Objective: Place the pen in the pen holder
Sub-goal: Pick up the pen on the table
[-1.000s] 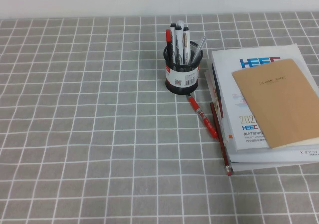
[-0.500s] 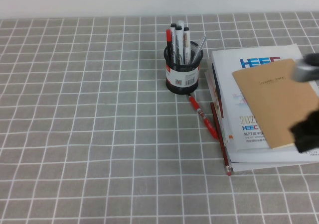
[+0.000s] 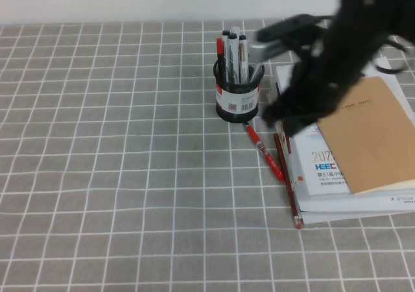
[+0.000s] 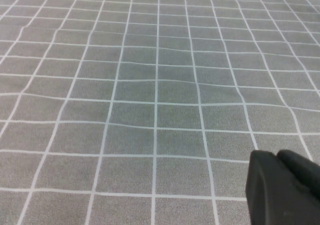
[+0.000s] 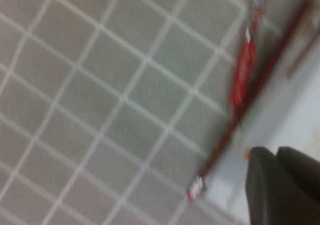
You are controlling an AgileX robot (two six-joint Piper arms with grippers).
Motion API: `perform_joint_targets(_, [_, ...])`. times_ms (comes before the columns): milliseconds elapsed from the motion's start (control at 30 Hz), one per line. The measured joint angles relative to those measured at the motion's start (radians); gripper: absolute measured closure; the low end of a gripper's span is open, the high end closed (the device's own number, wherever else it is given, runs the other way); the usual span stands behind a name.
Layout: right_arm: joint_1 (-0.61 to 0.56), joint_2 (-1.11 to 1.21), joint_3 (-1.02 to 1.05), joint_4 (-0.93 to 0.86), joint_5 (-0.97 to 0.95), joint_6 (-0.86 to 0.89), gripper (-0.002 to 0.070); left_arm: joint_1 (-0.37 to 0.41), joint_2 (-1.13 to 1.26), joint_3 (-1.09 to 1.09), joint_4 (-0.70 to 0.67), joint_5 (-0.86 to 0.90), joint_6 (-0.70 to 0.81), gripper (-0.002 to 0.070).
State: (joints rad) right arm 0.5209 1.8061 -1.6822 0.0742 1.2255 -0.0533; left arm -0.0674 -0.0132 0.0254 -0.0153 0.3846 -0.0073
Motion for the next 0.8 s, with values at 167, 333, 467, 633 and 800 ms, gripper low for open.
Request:
perform_joint_targets(167, [0.038, 0.129, -0.136, -0.020, 0.001, 0.001, 0.0645, 0.000, 0.000, 0.000, 0.000, 0.000, 0.000, 0.0681])
perform_joint_targets(333, [0.046, 0.250, -0.218, -0.028, 0.001, 0.001, 0.0494, 0.000, 0.000, 0.000, 0.000, 0.000, 0.000, 0.0681])
perform_joint_targets(467, [0.047, 0.327, -0.267, -0.049, 0.001, 0.001, 0.0393, 0.000, 0.000, 0.000, 0.000, 0.000, 0.000, 0.0681])
perform_joint_targets(633, [0.047, 0.396, -0.307, -0.117, 0.001, 0.001, 0.0368, 0.000, 0.000, 0.000, 0.000, 0.000, 0.000, 0.0681])
perform_joint_targets(800, [0.047, 0.428, -0.318, -0.155, 0.001, 0.001, 0.0365, 0.000, 0.000, 0.000, 0.000, 0.000, 0.000, 0.0681])
